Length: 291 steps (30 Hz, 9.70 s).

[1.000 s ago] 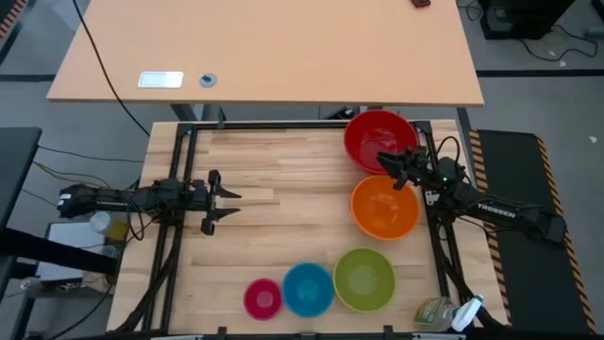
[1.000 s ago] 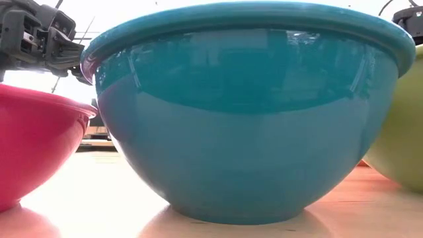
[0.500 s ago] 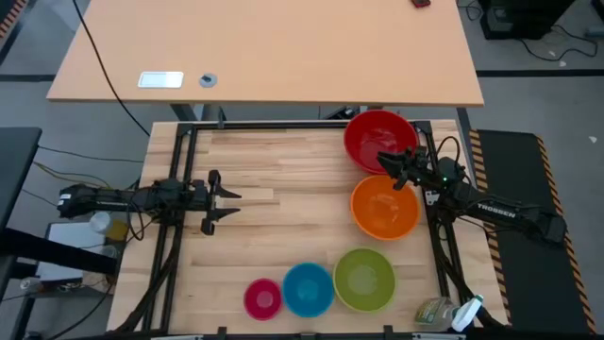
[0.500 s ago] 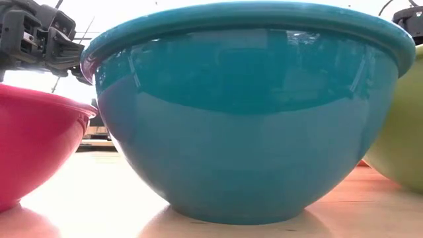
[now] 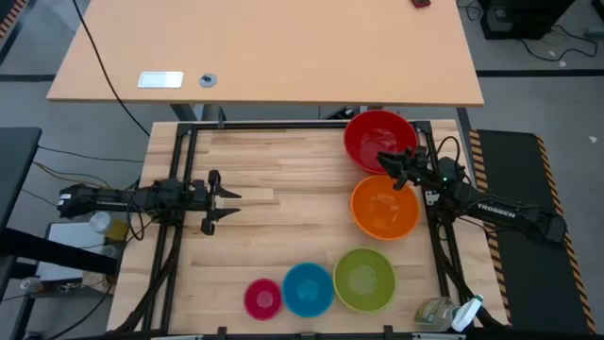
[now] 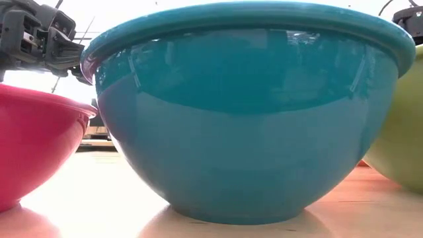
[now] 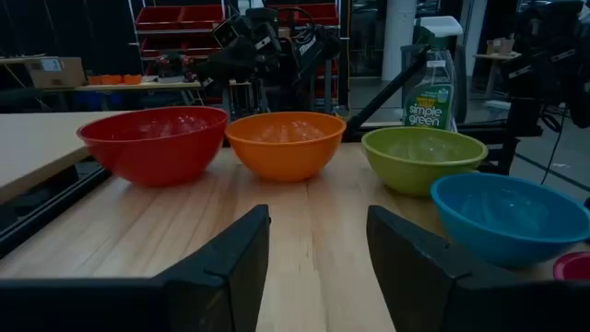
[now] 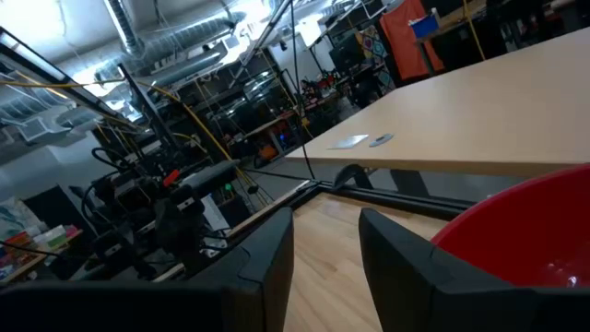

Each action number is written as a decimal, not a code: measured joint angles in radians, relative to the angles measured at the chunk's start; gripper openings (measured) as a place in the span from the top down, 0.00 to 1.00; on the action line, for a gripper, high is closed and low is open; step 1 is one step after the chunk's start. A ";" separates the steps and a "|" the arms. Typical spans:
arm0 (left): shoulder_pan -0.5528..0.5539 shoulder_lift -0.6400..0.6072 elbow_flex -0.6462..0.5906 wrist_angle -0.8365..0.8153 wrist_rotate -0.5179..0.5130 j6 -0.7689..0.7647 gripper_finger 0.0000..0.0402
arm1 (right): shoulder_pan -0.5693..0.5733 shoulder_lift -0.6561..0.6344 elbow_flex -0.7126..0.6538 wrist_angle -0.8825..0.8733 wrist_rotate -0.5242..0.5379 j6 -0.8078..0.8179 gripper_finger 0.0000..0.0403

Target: Nest bowls inside each other

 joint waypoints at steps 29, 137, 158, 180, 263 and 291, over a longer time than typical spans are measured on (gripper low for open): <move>0.000 0.000 0.000 0.324 0.000 -0.201 0.54 | 0.000 0.001 0.000 0.182 -0.085 0.044 0.67; 0.233 0.727 0.982 -0.673 -0.165 -0.692 0.54 | 0.051 0.731 0.745 -1.696 -0.082 0.012 0.94; 0.233 0.727 0.982 -0.673 -0.165 -0.690 0.54 | 0.054 0.731 0.890 -1.521 -0.180 0.089 0.95; 0.233 0.727 0.982 -0.663 -0.165 -0.722 0.54 | -0.144 0.599 0.891 -1.221 -0.219 0.210 0.95; 0.201 0.740 0.982 -0.584 -0.119 -0.583 0.54 | 0.282 0.720 1.135 -1.550 -0.083 -0.199 0.48; -0.007 0.857 0.981 -0.659 -0.139 -0.624 0.48 | 0.902 1.232 1.135 -1.448 -0.106 -0.077 0.34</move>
